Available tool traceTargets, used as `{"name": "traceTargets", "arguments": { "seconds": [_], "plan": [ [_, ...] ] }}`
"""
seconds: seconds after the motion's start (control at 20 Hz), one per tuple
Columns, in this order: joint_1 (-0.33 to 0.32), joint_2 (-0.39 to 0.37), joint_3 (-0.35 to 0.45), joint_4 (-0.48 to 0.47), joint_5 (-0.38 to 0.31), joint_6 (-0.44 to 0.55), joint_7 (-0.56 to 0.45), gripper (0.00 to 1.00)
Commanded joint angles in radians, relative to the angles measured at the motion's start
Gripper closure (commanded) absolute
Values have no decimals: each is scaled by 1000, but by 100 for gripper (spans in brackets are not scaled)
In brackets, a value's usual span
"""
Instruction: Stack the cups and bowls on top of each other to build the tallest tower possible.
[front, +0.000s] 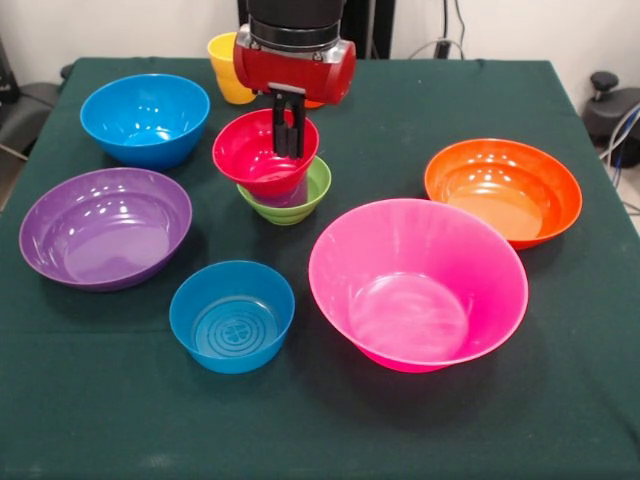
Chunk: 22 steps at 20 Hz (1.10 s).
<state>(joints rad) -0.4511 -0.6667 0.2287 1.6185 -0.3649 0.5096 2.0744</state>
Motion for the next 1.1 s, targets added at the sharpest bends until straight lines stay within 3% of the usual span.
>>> {"name": "traceTargets", "arguments": {
  "seconds": [0.05,0.5,1.1],
  "plan": [
    [24,51,7,23,-4,59,24,100],
    [30,113,-8,0,-32,7,29,100],
    [-15,70,2,76,-12,-28,18,100]
  ]
}}
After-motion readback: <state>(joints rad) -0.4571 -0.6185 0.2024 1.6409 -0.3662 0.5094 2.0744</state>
